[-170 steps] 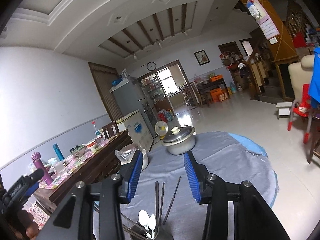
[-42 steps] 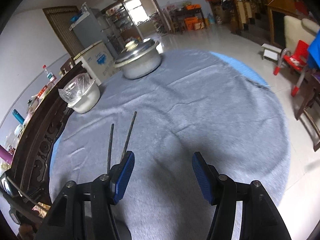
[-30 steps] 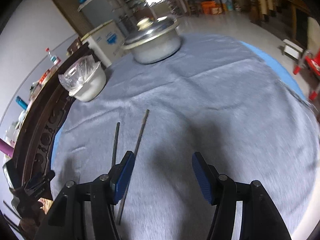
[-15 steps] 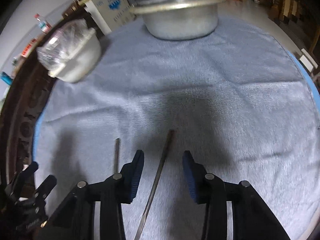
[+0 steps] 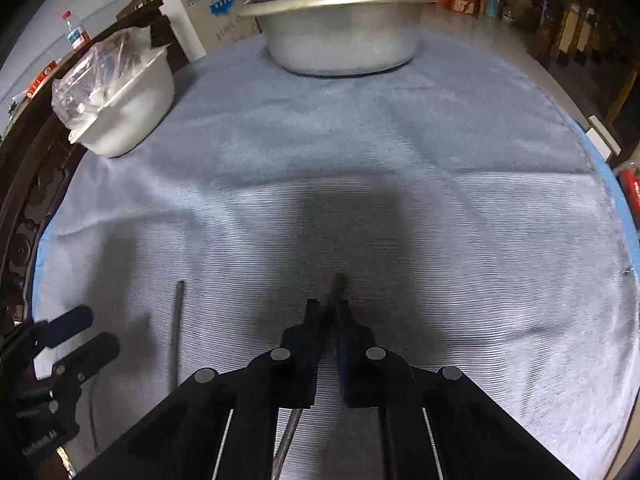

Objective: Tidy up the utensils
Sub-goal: 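Close the right tool on a dark chopstick while the left tool grasps another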

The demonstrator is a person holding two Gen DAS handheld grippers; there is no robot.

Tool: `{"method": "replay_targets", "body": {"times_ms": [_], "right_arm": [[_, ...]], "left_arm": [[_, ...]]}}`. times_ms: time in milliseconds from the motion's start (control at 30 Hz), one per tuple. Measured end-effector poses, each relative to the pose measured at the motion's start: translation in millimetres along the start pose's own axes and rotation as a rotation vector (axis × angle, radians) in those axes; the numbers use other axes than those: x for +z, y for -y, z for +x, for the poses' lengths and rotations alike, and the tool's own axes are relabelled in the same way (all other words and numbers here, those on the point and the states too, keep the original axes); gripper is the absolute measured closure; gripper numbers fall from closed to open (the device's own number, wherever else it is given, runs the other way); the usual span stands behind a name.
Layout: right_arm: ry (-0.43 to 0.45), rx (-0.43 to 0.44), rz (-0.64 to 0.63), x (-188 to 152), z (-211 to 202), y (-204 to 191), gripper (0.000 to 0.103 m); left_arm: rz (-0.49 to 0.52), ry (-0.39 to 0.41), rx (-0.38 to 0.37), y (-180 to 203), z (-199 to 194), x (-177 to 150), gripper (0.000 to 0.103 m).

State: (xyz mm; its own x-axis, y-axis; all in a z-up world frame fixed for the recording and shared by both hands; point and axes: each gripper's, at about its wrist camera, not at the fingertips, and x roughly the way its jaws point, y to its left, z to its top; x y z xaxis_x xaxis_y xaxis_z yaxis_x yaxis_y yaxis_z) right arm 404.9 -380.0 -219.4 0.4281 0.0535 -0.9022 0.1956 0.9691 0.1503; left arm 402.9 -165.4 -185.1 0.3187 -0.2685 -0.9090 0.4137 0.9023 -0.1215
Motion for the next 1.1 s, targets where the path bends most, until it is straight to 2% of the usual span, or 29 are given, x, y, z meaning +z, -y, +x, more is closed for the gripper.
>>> {"method": "replay_targets", "body": {"times_ms": [267,400,500,567,733,867,1100], "right_arm": [[0.006,0.039,0.012,-2,-4,22,0.095],[0.001,0.051,0.012,-3,-6,24,0.095],[0.004,0.053,0.007,-4,-4,24,0.095],[0.012,0.050,0.003,-4,-5,23,0.095],[0.072,0.062,0.009,-7,-12,24,0.096],[0.124,0.067,0.016,-13,-33,28,0.096],[0.251,0.113,0.062,-25,-74,40,0.096]], "left_arm": [[0.002,-0.062,-0.034,28,37,27,0.051],[0.022,-0.063,-0.023,39,38,31,0.058],[0.043,-0.049,-0.004,43,39,31,0.075],[0.054,-0.042,0.004,44,39,31,0.095],[0.025,-0.028,-0.043,32,34,29,0.097],[-0.017,0.029,-0.036,19,17,23,0.098],[-0.060,0.160,0.008,-10,-38,13,0.098]]}}
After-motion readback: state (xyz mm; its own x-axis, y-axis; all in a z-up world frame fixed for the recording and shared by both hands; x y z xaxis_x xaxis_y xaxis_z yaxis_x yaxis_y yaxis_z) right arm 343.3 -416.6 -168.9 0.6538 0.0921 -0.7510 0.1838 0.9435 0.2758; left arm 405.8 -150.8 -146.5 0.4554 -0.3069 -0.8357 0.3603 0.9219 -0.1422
